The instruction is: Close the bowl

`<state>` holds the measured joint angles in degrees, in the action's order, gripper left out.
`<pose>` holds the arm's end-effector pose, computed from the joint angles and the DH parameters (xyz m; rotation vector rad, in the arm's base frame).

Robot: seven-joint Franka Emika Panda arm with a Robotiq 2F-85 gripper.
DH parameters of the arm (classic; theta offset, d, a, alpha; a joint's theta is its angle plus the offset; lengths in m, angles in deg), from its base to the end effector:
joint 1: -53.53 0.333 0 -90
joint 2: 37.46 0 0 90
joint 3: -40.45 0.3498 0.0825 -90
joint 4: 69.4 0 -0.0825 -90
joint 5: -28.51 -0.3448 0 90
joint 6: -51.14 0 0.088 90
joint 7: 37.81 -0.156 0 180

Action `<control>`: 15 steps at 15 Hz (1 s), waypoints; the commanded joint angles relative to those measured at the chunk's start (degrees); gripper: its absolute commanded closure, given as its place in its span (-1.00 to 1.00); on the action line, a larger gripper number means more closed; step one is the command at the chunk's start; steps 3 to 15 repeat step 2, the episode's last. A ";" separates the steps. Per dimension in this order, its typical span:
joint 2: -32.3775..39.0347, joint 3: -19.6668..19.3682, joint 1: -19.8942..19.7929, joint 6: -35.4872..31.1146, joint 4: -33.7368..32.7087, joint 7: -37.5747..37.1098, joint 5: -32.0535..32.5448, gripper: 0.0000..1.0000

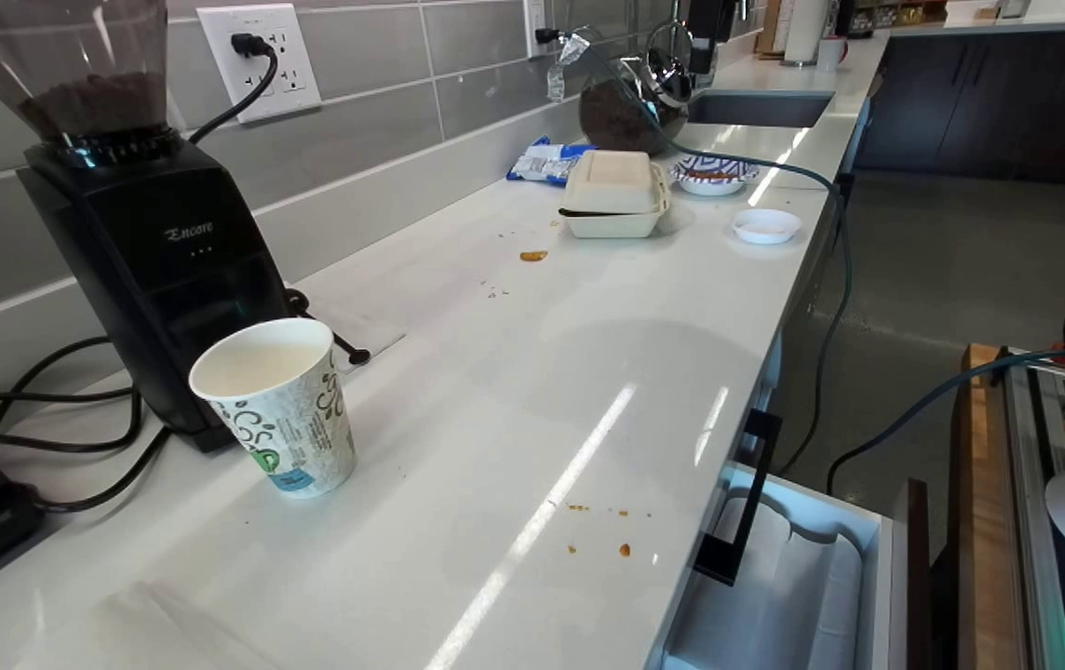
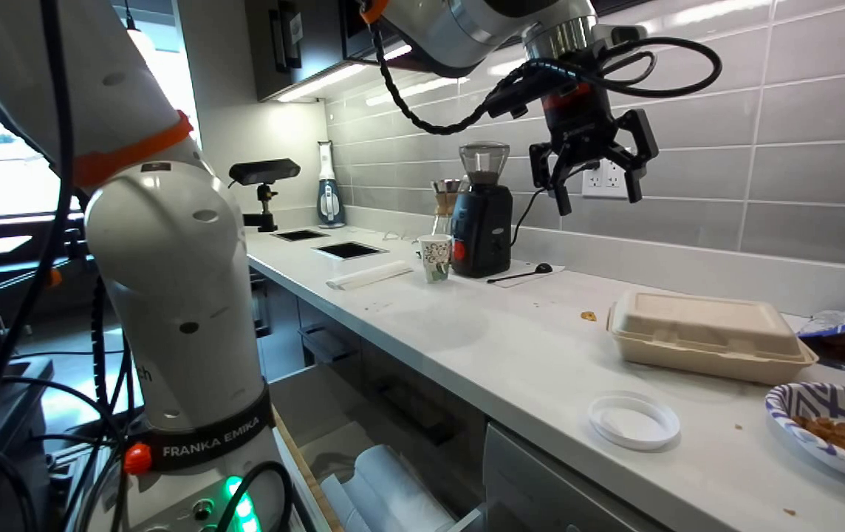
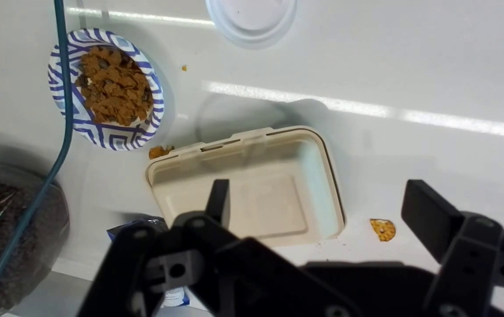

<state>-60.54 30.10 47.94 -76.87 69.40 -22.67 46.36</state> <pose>0.3844 -0.1363 0.4769 2.8811 0.2299 0.2241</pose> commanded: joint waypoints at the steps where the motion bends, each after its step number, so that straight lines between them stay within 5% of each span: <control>1: 0.04 0.65 -0.68 0.08 -0.09 0.30 -0.40 -1.00; 15: 0.04 0.65 -0.68 0.08 -0.09 0.32 -0.41 -1.00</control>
